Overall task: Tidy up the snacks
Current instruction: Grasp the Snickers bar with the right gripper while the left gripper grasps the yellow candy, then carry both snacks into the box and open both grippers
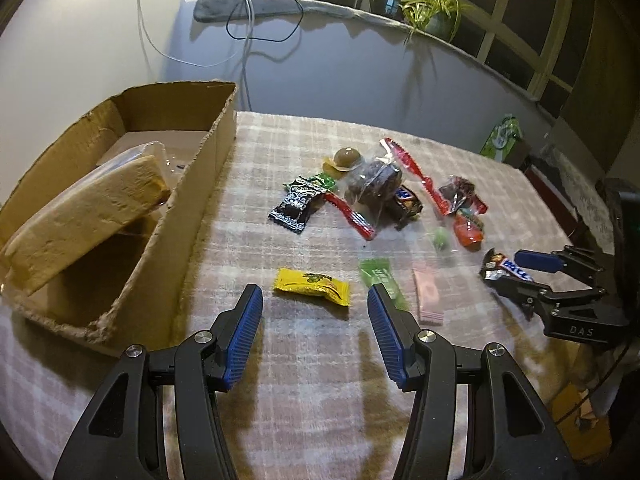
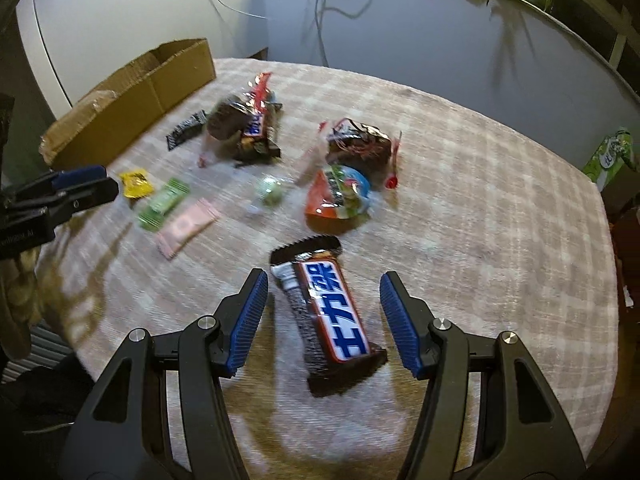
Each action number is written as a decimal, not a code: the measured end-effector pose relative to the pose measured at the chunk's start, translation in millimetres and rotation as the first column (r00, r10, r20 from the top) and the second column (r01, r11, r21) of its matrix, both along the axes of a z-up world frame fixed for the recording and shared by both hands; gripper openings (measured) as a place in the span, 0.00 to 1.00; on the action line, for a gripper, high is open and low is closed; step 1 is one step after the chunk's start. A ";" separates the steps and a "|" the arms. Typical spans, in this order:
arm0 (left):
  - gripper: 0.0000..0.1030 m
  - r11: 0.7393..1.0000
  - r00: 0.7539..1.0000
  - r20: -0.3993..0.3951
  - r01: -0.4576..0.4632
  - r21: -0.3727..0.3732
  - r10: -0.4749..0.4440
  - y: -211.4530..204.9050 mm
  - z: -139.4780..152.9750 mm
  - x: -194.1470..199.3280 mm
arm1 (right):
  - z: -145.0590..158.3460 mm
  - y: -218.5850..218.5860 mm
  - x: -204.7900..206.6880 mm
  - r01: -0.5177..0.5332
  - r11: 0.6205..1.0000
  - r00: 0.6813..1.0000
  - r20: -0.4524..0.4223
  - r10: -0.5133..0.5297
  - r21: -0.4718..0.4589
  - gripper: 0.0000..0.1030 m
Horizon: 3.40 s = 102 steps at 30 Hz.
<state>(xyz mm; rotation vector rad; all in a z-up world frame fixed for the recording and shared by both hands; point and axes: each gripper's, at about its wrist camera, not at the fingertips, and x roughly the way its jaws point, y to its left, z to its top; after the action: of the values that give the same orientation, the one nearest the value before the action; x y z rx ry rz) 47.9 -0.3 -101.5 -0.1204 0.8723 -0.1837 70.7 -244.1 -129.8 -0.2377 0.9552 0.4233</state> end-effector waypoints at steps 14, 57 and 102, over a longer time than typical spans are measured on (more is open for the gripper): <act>0.52 0.992 0.998 -0.030 0.058 0.111 -0.055 -14.7 -17.0 19.8 | -10.7 -1.5 -0.7 -0.013 1.000 1.000 -0.007 0.012 -0.023 0.59; 0.23 0.997 0.986 0.151 -0.070 -0.036 0.075 51.8 50.2 -5.0 | 69.3 55.3 6.7 -0.123 0.987 0.987 0.117 0.111 0.106 0.29; 0.57 0.936 0.920 0.175 -0.343 -0.076 0.351 171.9 51.9 -18.3 | 74.6 296.7 74.4 -0.430 0.902 0.899 0.112 0.424 0.036 0.64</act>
<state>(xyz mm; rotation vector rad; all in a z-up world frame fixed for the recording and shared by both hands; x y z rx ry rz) 29.6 171.6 -49.6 -0.2922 0.6470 0.1185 145.1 52.6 -55.3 -0.4145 0.7847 0.8360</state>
